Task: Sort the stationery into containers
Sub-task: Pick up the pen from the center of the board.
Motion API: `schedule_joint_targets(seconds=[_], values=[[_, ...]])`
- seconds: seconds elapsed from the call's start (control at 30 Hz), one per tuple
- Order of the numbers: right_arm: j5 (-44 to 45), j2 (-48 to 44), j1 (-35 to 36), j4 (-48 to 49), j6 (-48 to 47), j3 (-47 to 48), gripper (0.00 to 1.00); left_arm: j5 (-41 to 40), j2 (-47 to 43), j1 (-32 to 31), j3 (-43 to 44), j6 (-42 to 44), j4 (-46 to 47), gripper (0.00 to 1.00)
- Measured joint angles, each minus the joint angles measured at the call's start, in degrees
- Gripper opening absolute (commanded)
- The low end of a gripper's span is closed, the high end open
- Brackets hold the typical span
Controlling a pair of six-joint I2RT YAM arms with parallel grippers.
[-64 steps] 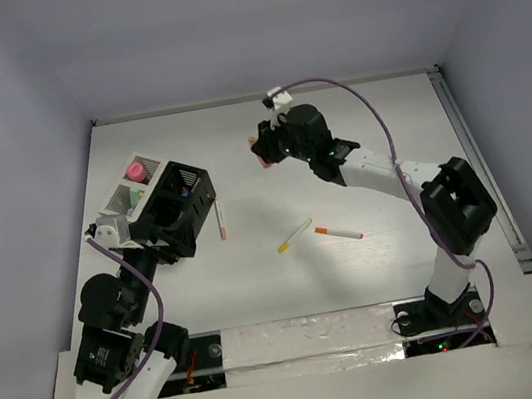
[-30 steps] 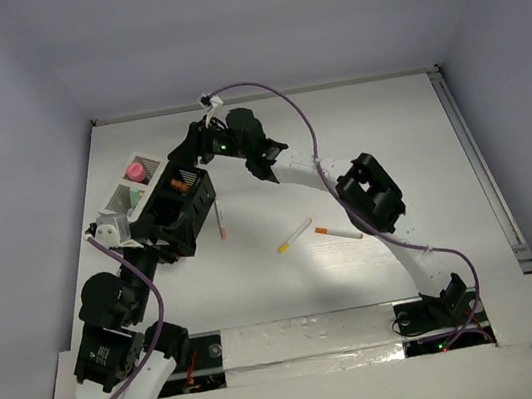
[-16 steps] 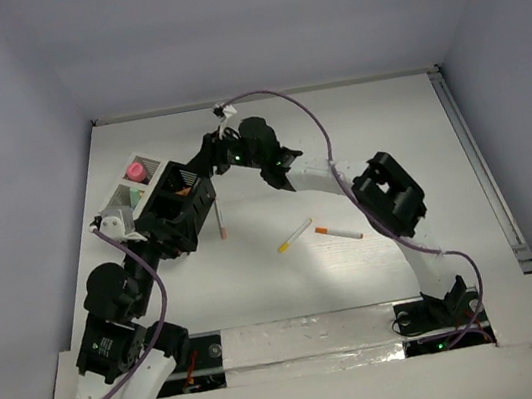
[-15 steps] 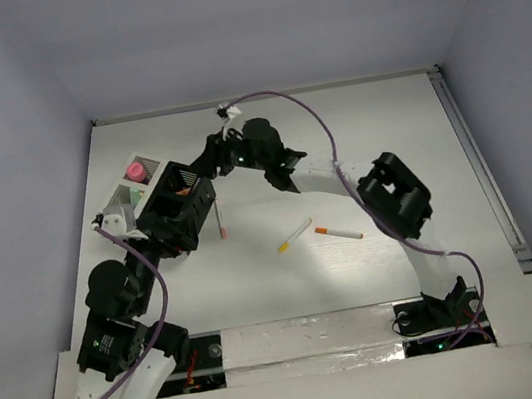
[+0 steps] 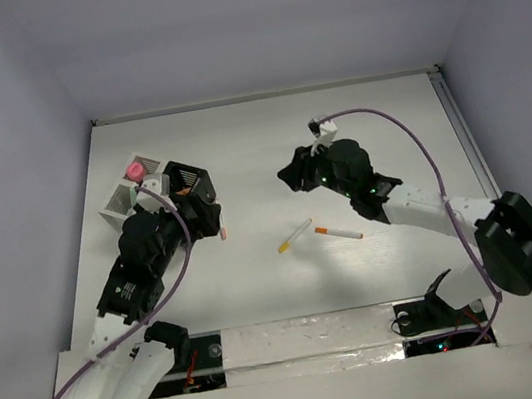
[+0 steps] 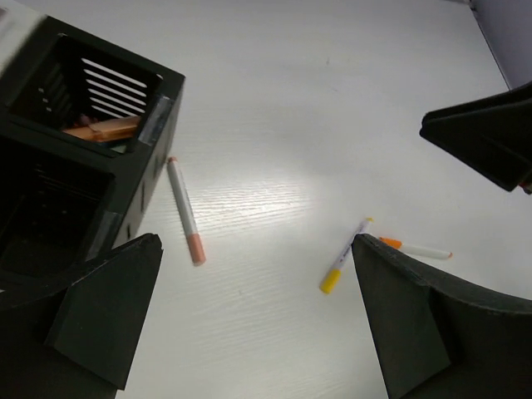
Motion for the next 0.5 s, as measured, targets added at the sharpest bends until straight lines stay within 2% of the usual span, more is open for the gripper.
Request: schedule_joint_targets(seconds=[0.13, 0.17, 0.2, 0.27, 0.5], values=[[5.84, -7.52, 0.35, -6.64, -0.57, -4.79, 0.44, 3.91, 3.45, -0.07, 0.0, -2.29, 2.01, 0.98], [7.39, -9.25, 0.35, -8.0, -0.7, -5.57, 0.44, 4.79, 4.37, -0.28, -0.02, -2.89, 2.75, 0.9], [8.94, -11.08, 0.28, -9.25, -0.72, -6.25, 0.44, 5.22, 5.14, -0.44, -0.02, -3.58, 3.34, 0.87], [11.08, -13.75, -0.02, -10.73, -0.74, -7.15, 0.44, 5.66, 6.36, -0.96, -0.07, -4.66, 4.42, 0.69], [12.28, -21.55, -0.26, -14.14, -1.11, -9.44, 0.44, -0.37, 11.78, -6.43, -0.94, -8.48, 6.88, 0.56]])
